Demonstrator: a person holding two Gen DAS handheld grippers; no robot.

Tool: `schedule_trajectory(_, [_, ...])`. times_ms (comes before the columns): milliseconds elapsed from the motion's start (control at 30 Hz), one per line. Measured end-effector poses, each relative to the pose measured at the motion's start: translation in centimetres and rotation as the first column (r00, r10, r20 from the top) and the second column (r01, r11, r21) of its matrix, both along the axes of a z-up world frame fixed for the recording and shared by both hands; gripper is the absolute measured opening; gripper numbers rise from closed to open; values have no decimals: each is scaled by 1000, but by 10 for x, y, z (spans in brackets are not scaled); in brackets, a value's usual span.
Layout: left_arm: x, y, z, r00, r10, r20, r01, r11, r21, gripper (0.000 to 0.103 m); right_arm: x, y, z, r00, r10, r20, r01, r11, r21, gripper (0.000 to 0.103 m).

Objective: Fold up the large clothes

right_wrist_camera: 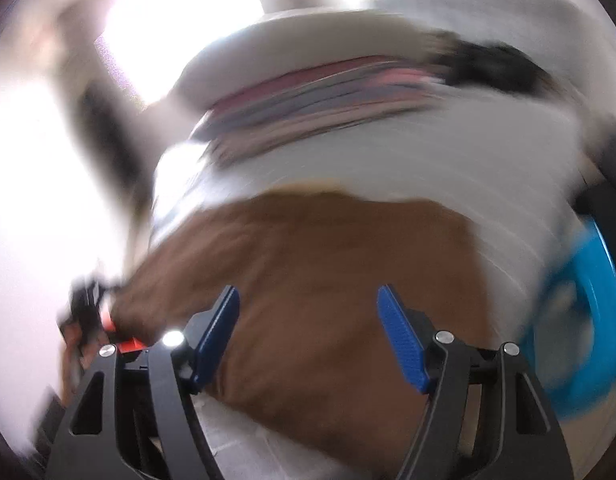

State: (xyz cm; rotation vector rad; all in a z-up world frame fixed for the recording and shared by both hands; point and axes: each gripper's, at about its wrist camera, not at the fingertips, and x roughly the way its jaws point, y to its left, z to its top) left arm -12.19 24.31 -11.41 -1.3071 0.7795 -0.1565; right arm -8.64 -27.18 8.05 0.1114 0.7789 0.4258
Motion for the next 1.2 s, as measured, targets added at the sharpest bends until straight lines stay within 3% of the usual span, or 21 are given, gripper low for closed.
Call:
schedule_trajectory(133, [6,-2,-3,1000,30,-2,-30,1000,1,76,61,92,-44,971,219,-96,-232,960,-156,69])
schedule_trajectory(200, [7,1,-2,999,23,24,-23,999,26,54,69,114,-73,937,310,-159,-338,919,-204,69])
schedule_trajectory(233, [7,2,-2,999,13,36,-14,1000,28,38,76,129,-104,911,327,-251,-393,874,-286,70])
schedule_trajectory(267, [7,3,-3,999,1,53,-1,1000,11,33,85,136,-140,879,319,-355,-433,844,-315,73])
schedule_trajectory(367, [5,3,2,997,-9,75,6,999,49,29,99,129,-136,856,332,-398,-451,855,-257,74])
schedule_trajectory(400, [5,3,2,997,-10,78,6,999,53,29,102,125,-125,860,334,-386,-446,860,-250,74])
schedule_trajectory(500, [4,3,-1,998,-3,58,-1,998,58,31,105,113,-85,912,341,-229,-389,895,-217,76])
schedule_trajectory(533, [4,3,-5,999,6,40,-8,999,51,33,114,112,-80,928,317,-198,-356,911,-210,81])
schedule_trajectory(600, [5,4,-10,1000,20,14,-21,999,45,39,142,118,-104,930,269,-250,-324,922,-212,85])
schedule_trajectory(667, [5,3,-12,1000,22,6,-23,999,42,40,153,139,-162,894,232,-384,-353,892,-283,93])
schedule_trajectory(700, [5,3,-12,1000,24,10,-25,999,44,40,160,135,-169,891,239,-386,-346,908,-235,94])
schedule_trajectory(833, [2,6,-17,1000,18,5,-19,999,32,40,140,110,-129,905,259,-338,-296,953,-64,94])
schedule_trajectory(867, [2,7,-18,1000,17,5,-17,999,27,40,125,105,-118,911,271,-312,-304,951,-62,94])
schedule_trajectory(967, [1,5,-13,1000,15,26,-16,999,47,40,82,94,-111,937,207,-280,-263,947,-182,94])
schedule_trajectory(1033, [2,0,-5,999,8,50,-12,997,78,40,69,100,-147,943,112,-314,-220,916,-335,95])
schedule_trajectory(1100, [3,-4,3,997,-1,73,-7,994,106,35,61,102,-164,954,93,-285,-191,922,-337,97])
schedule_trajectory(1200, [1,-6,9,997,0,76,-10,991,132,32,63,88,-141,959,63,-275,-128,967,-222,97])
